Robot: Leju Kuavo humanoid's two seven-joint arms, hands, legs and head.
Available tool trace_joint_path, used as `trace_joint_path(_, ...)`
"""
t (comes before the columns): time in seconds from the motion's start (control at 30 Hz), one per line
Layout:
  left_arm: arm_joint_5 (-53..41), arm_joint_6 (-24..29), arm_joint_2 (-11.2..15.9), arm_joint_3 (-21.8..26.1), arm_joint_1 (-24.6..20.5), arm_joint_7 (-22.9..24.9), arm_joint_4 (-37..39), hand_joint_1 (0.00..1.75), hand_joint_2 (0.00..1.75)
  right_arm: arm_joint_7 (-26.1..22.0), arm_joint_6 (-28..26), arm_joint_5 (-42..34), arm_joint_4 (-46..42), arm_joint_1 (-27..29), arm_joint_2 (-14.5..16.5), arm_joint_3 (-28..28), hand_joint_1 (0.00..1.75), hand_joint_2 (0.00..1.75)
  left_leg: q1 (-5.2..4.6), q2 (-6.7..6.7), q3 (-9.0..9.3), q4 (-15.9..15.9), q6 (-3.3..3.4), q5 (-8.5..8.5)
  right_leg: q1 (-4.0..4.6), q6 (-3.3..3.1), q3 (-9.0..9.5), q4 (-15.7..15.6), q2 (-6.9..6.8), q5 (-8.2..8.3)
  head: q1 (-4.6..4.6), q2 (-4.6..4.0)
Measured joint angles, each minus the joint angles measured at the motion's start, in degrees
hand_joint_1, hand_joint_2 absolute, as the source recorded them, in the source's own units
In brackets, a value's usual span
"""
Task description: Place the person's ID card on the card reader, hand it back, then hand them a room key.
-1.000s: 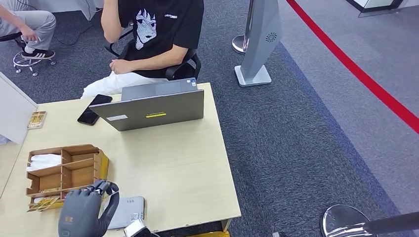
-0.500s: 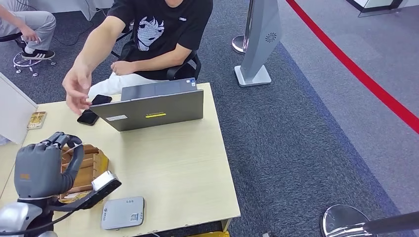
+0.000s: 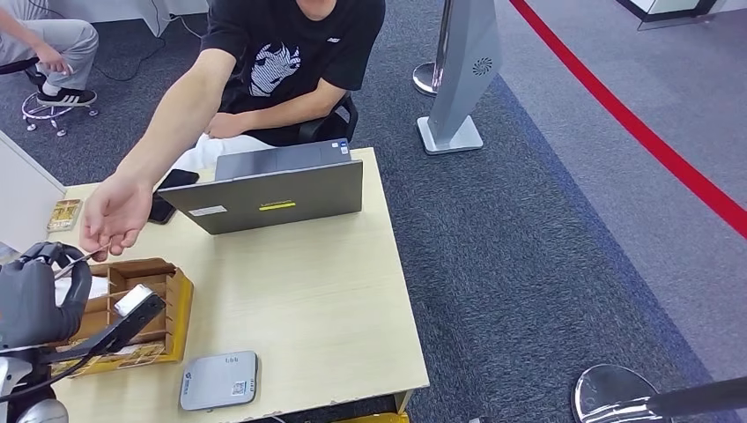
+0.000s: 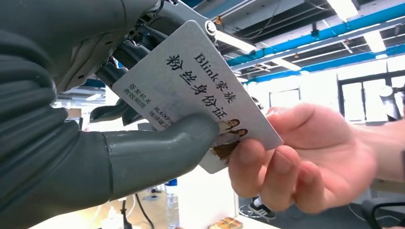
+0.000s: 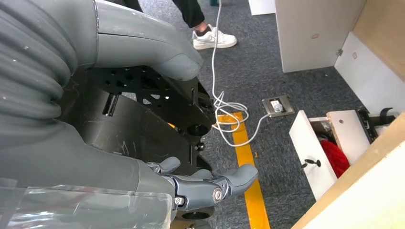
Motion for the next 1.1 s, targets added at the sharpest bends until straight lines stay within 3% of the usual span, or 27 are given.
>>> trace_joint_path(0.03, 0.2, 0.1, 0.0, 0.3, 0.0, -0.1, 0.0, 1.75, 1.75, 0.0, -0.1, -0.1, 0.0, 0.0, 0.0, 0.0, 0.00, 1.75, 0.00, 0.00, 0.00, 0.0, 0.00, 0.00, 0.00, 0.00, 0.00, 0.0, 0.00, 0.00, -0.01, 0.00)
trace_joint_path(0.07, 0.4, 0.3, 0.0, 0.7, 0.1, -0.3, 0.0, 1.52, 1.75, 0.1, -0.2, -0.2, 0.0, 0.1, 0.0, 0.0, 0.00, 1.75, 0.00, 0.01, 0.01, 0.0, 0.00, 0.00, 0.00, 0.00, 0.00, 0.0, 0.01, 0.00, -0.01, 0.00)
trace_joint_path(0.17, 1.3, 0.9, -0.1, 1.4, 0.3, -0.9, 0.0, 0.21, 1.75, 0.1, -0.4, -0.2, 0.0, 0.1, 0.0, 0.0, 0.00, 1.75, 0.01, 0.02, 0.01, 0.0, 0.00, 0.00, 0.01, 0.00, 0.00, 0.0, 0.02, 0.00, -0.01, 0.00)
trace_joint_path(0.2, 1.6, 1.0, -0.1, 1.5, 0.4, -1.0, -0.1, 0.00, 1.75, 0.0, -0.4, -0.2, 0.1, 0.1, 0.0, 0.0, 0.00, 1.75, 0.01, 0.01, 0.01, 0.0, 0.00, 0.00, 0.01, 0.00, -0.01, 0.0, 0.02, 0.00, -0.01, 0.00)
trace_joint_path(0.6, 5.3, 1.5, -0.2, 2.2, 2.7, -3.1, -2.9, 0.00, 1.75, 0.1, -1.9, -2.0, -0.3, 0.4, 0.0, 0.2, 0.00, 1.75, 0.00, 0.01, -0.03, 0.0, 0.00, -0.03, 0.00, 0.00, -0.02, 0.0, 0.02, -0.02, -0.01, 0.00)
trace_joint_path(0.73, 10.5, -1.4, 0.0, 2.5, 8.9, -5.3, -9.3, 0.00, 1.75, 0.4, -2.7, -3.3, -2.0, 1.3, 0.0, 0.4, 0.00, 1.75, 0.01, 0.00, -0.01, 0.0, -0.04, -0.06, 0.00, 0.01, 0.00, 0.0, -0.02, -0.05, 0.01, 0.00)
trace_joint_path(0.83, 11.8, -3.0, 2.1, 2.4, 12.9, -7.1, -10.6, 0.00, 1.75, 0.3, -2.3, -3.2, -2.1, 1.3, 0.0, 0.1, 0.00, 1.75, 0.02, 0.12, 0.05, 0.0, -0.07, -0.08, 0.01, -0.02, 0.00, 0.0, 0.14, -0.04, -0.01, 0.00)
trace_joint_path(0.93, 9.9, 0.1, 4.2, 1.6, 18.9, -7.5, -11.1, 0.00, 1.75, -0.1, -1.8, -3.3, -2.1, 1.3, 0.0, -0.6, 0.00, 1.75, 0.02, 0.16, 0.07, 0.0, -0.09, -0.15, 0.01, -0.06, -0.02, 0.0, 0.19, -0.12, -0.02, 0.00)
trace_joint_path(1.1, 12.2, 2.7, 4.1, -0.5, 26.2, -5.9, -11.0, 0.00, 1.75, 0.0, -2.1, -4.1, -2.5, 1.3, 0.0, -1.1, 0.00, 1.75, 0.00, 0.11, 0.03, 0.0, -0.02, -0.23, 0.00, -0.05, -0.01, 0.0, 0.10, -0.23, 0.12, 0.00)
